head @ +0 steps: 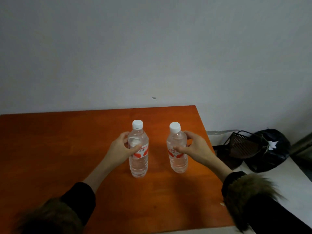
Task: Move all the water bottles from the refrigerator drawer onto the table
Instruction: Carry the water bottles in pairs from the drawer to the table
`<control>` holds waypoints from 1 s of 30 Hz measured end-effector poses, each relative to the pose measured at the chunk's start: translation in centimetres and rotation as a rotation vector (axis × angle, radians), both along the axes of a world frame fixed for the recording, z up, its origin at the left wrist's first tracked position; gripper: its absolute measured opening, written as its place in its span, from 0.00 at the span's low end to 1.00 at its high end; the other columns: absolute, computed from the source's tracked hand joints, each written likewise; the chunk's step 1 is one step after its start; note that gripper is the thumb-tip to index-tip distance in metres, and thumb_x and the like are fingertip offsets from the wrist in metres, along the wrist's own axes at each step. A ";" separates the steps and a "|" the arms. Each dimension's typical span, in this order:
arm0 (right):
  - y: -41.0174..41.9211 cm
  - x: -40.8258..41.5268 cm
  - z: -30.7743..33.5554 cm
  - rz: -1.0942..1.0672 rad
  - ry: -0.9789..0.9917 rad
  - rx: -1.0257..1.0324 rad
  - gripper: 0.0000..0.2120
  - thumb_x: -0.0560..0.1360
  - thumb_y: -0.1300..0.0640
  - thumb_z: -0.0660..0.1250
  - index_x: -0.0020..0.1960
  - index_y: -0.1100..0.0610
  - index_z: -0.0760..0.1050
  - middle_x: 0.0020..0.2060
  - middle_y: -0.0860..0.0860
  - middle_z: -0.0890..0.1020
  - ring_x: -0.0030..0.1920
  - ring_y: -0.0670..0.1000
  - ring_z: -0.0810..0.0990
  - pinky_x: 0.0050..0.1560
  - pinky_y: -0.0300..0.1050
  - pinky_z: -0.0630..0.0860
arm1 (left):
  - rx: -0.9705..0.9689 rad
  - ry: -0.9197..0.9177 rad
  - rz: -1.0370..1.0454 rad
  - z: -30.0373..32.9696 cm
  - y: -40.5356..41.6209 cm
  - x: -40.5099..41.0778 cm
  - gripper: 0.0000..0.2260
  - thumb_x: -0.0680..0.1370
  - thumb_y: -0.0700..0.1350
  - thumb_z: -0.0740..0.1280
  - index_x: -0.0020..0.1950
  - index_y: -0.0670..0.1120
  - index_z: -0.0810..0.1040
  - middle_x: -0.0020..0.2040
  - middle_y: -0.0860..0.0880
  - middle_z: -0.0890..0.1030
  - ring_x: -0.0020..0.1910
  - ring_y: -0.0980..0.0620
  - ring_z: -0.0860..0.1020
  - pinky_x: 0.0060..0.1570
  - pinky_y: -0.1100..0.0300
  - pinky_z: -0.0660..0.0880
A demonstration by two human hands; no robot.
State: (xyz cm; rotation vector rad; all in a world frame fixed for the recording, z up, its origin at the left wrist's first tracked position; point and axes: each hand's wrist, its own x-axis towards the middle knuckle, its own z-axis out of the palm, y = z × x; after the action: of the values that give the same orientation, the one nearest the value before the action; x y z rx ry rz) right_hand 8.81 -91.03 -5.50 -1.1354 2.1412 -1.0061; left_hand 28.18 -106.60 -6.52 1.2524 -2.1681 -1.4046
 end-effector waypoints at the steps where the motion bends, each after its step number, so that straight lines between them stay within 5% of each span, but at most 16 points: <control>1: -1.6 -0.2 -0.4 -0.009 -0.026 0.010 0.24 0.70 0.56 0.73 0.63 0.55 0.71 0.56 0.49 0.78 0.53 0.45 0.75 0.52 0.39 0.73 | 0.005 0.006 -0.018 -0.4 -1.6 -0.3 0.32 0.71 0.46 0.71 0.71 0.46 0.62 0.68 0.46 0.73 0.63 0.47 0.75 0.59 0.50 0.75; 8: -10.7 -2.3 -2.7 0.009 -0.126 0.054 0.23 0.70 0.60 0.72 0.63 0.53 0.71 0.55 0.46 0.77 0.52 0.42 0.74 0.45 0.29 0.71 | -0.038 0.016 -0.137 -2.7 -10.5 -3.2 0.31 0.72 0.42 0.71 0.72 0.46 0.61 0.69 0.47 0.65 0.67 0.48 0.68 0.60 0.57 0.70; 14: -15.5 -4.0 -4.3 0.053 -0.186 0.068 0.29 0.69 0.61 0.72 0.68 0.52 0.68 0.64 0.49 0.74 0.60 0.42 0.70 0.65 0.46 0.67 | 0.030 0.039 -0.211 -3.8 -14.5 -5.0 0.32 0.72 0.41 0.70 0.73 0.47 0.60 0.70 0.48 0.63 0.69 0.50 0.65 0.63 0.53 0.68; 23: -18.2 -5.2 -4.4 0.127 -0.253 0.088 0.26 0.69 0.61 0.72 0.61 0.42 0.67 0.63 0.47 0.68 0.62 0.47 0.68 0.65 0.50 0.66 | 0.116 0.093 -0.216 -5.1 -16.3 -6.4 0.32 0.72 0.40 0.70 0.73 0.49 0.60 0.72 0.50 0.62 0.71 0.49 0.63 0.67 0.48 0.68; 30: -18.1 -5.2 -5.1 0.086 -0.397 0.136 0.36 0.71 0.62 0.70 0.74 0.48 0.58 0.71 0.49 0.65 0.71 0.52 0.64 0.69 0.53 0.63 | 0.208 0.120 -0.281 -5.6 -16.6 -6.2 0.34 0.73 0.39 0.69 0.74 0.52 0.56 0.73 0.49 0.61 0.72 0.50 0.63 0.68 0.49 0.66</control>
State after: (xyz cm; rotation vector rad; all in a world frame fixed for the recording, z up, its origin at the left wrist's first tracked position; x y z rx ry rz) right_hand 3.65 -109.08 -10.61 -0.8713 1.7996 -0.9403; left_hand 21.98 -123.19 -12.17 0.9216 -2.2262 -1.8060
